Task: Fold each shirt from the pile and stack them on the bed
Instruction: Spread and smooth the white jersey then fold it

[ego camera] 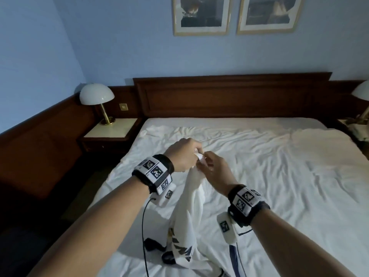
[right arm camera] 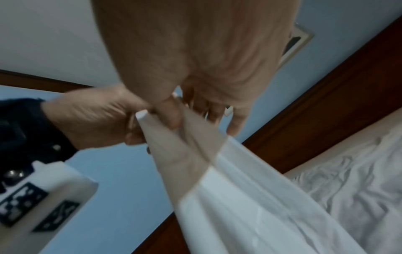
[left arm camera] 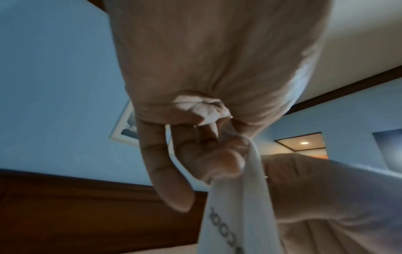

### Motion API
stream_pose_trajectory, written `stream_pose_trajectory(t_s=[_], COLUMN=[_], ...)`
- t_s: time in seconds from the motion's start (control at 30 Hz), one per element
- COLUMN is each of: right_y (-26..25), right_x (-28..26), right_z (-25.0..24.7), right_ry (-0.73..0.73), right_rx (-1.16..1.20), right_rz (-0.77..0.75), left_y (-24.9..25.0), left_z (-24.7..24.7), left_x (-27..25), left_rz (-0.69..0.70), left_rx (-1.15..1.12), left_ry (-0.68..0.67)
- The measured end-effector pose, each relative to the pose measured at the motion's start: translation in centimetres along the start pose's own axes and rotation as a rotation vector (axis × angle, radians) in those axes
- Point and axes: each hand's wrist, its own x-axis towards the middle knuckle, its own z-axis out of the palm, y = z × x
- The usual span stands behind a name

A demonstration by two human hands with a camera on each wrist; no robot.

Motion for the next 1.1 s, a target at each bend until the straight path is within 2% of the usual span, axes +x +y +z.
stream_pose_trajectory(t_s=[0.07,0.13,0.27,0.33,0.4,0.47,0.5,0.57,0.6,0.7,0.77,0.83,0.97,1.1], right_y=[0.6,1.4,3.2,3.3,1.7,-1.2,-2.9,-6.1,-7.4,-9.7,-9.4,-8.1,-4.3,-2.7], right_x=[-0.4,-1.1,-2.7,-3.8,-4.9,-5.9,-6.5,-8.0,-8.8,-10.9,-12.4,-14.4,-19.3,-22.9], right_z=[0.7,0.5,-1.3,-2.5,-3.2,-3.2,-3.1,-2.9,-3.0,-3.8,-4.9,-5.7,-6.6,-7.9], right_ry=[0.174,0.217,0.251,0.308,0.309,0.237,0.19,0.109,0.09,0.086,0.081,0.07,0.076,0.19], right_rx=[-0.071,-0.173,-0.264,-0.232,-0.221,-0.217,-0.201,-0.188,-0.205,-0.382,-0.545,-0.608,-0.601,-0.554], right_rz=[-0.066,-0.097,0.084,0.155,0.136,0.043,-0.004,-0.084,-0.124,-0.174,-0.127,-0.031,0.23,0.379], left_y=[0.0,-0.4,-1.4,-2.1,-2.3,-1.4,-0.7,1.5,2.5,3.7,3.7,4.0,4.5,3.3], left_z=[0.0,-0.2,-1.8,-2.7,-3.1,-2.2,-1.1,2.0,3.7,6.8,6.4,5.2,2.3,-1.6], left_x=[-0.6,-1.7,-4.9,-6.8,-9.0,-11.2,-12.0,-13.5,-13.9,-15.6,-17.2,-18.9,-21.1,-23.2], left_rz=[0.026,0.043,-0.003,-0.048,-0.119,-0.176,-0.178,-0.151,-0.14,-0.139,-0.152,-0.164,-0.192,-0.33], left_rx=[0.043,0.018,-0.178,-0.153,0.018,0.265,0.354,0.358,0.268,-0.037,-0.23,-0.362,-0.433,-0.428], left_ry=[0.094,0.161,0.349,0.432,0.401,0.268,0.158,0.007,0.009,0.198,0.348,0.458,0.657,0.786])
